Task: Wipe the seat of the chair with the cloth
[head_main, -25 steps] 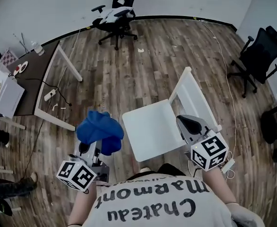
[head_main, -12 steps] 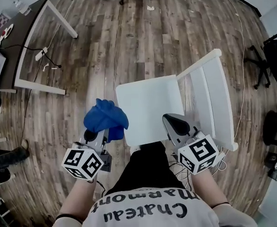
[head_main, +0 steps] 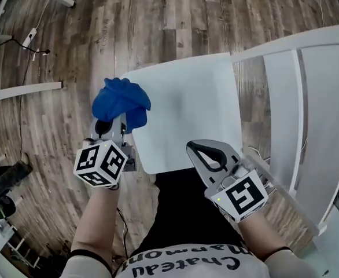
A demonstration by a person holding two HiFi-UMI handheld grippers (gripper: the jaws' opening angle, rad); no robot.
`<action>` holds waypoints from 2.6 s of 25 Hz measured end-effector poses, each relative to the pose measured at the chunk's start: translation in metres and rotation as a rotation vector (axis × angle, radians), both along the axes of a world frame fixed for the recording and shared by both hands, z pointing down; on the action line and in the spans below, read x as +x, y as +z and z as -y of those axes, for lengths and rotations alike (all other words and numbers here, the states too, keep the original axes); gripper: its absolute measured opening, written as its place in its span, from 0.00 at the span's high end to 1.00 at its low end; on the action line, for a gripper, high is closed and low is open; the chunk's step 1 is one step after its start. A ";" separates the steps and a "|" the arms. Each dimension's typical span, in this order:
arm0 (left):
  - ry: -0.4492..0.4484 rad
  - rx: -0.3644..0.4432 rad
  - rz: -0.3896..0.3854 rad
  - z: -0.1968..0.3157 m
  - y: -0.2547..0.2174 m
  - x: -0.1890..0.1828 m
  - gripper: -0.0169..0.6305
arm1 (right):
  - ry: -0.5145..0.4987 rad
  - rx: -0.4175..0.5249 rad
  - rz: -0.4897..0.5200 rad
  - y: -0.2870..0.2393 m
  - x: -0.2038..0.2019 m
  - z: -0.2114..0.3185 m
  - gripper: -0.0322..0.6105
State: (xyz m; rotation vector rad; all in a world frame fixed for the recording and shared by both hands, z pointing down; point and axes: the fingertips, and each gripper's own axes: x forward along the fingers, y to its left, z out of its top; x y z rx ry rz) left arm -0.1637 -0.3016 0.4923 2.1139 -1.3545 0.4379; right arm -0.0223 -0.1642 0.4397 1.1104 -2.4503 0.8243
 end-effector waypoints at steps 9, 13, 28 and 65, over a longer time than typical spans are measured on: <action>-0.034 -0.029 0.130 0.037 0.110 0.005 0.87 | 0.004 -0.071 0.059 0.070 0.005 -0.015 0.93; -0.034 -0.097 0.175 0.032 0.135 0.012 0.87 | 0.020 -0.092 0.078 0.079 0.009 -0.022 0.93; 0.153 -0.093 0.170 0.038 0.143 0.142 0.87 | 0.138 -0.124 0.137 0.085 0.032 -0.046 0.93; -0.072 -0.161 0.125 -0.062 0.151 0.002 0.87 | -0.160 -0.208 0.243 0.076 -0.104 -0.106 0.93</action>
